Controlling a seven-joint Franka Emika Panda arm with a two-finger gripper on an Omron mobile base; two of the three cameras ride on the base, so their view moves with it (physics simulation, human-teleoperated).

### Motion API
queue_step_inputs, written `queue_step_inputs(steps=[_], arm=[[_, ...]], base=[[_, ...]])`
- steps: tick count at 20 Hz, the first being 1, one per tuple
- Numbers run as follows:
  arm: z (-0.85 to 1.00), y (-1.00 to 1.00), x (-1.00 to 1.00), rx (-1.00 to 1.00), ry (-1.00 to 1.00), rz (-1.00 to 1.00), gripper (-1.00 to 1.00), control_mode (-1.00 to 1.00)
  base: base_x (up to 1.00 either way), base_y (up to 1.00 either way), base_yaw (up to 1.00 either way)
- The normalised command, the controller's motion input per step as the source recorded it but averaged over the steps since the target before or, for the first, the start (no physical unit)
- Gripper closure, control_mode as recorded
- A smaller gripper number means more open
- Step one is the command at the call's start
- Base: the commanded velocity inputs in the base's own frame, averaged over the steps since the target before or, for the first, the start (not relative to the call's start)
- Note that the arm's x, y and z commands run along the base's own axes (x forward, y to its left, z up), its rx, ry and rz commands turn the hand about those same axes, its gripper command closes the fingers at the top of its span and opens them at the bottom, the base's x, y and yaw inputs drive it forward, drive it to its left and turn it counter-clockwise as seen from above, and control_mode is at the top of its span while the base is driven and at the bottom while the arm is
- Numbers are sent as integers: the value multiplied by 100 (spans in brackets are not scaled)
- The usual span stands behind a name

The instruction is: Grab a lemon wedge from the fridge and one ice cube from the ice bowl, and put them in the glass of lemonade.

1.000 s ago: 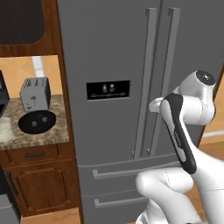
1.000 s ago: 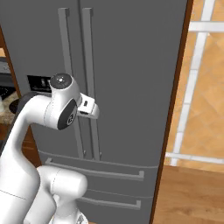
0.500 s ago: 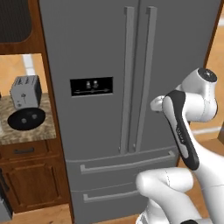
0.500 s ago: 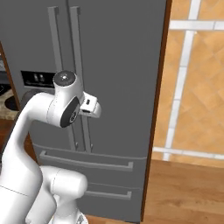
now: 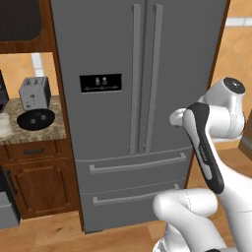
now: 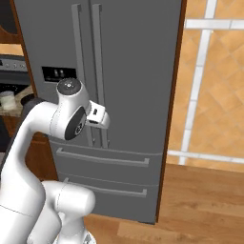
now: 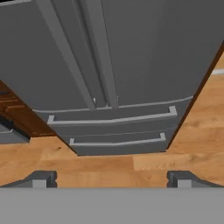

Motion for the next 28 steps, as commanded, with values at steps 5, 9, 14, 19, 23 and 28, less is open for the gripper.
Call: queue_step_inputs(steps=[5,9,14,19,23,28], arm=[[0,0,0,0,0,0,-100,100],[0,0,0,0,0,0,-100,100],[17,16,-4,0,-10,0,-100,-100],[97,21,-10,-5,-39,0,-100,-100],[79,1,5,-7,-19,-3,-100,-100],[11,6,41,-4,-1,-13,-100,-100]], base=[[0,4,0],[0,0,0],[0,0,0],[0,0,0],[0,0,0],[0,0,0]])
